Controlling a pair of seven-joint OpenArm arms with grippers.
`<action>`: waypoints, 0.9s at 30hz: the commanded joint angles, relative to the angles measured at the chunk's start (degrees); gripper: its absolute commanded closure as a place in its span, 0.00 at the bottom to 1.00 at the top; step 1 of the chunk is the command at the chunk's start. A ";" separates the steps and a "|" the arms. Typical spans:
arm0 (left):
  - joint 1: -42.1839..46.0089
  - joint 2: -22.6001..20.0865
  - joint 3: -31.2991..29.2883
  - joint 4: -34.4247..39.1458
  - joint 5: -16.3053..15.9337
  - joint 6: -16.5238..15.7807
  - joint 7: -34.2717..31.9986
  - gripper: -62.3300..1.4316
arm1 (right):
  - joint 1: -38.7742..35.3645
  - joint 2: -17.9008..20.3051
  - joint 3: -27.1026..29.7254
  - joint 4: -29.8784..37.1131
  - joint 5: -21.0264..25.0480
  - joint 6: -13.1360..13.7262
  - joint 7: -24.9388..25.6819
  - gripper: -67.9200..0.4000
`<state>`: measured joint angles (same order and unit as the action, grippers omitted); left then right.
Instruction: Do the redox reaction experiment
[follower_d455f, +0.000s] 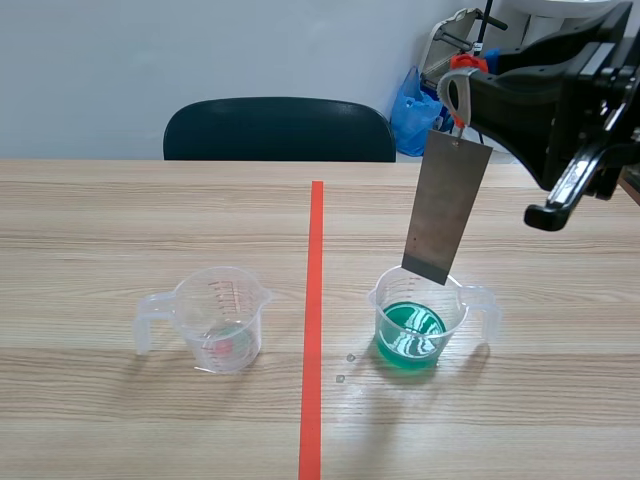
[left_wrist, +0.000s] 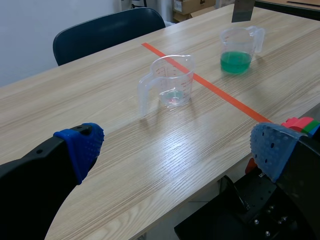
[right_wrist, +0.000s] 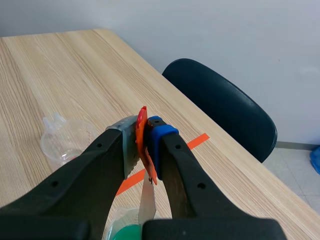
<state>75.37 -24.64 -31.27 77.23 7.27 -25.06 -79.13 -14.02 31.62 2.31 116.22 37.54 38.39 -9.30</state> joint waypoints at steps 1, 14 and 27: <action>0.07 0.15 -0.37 0.37 -0.59 0.11 -0.83 0.00 | 0.52 0.57 0.79 1.05 0.63 -0.17 1.03 0.98; 0.07 0.15 -0.37 0.37 -0.59 0.11 -0.83 0.00 | 0.52 0.57 0.79 1.05 0.63 -0.17 1.03 0.98; 0.07 0.15 -0.37 0.37 -0.59 0.11 -0.81 0.00 | 3.93 0.57 -0.52 1.05 0.63 -0.90 -1.16 0.98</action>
<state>75.37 -24.62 -31.27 77.23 7.27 -25.06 -79.11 -11.66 31.62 2.17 116.22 37.56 38.09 -11.11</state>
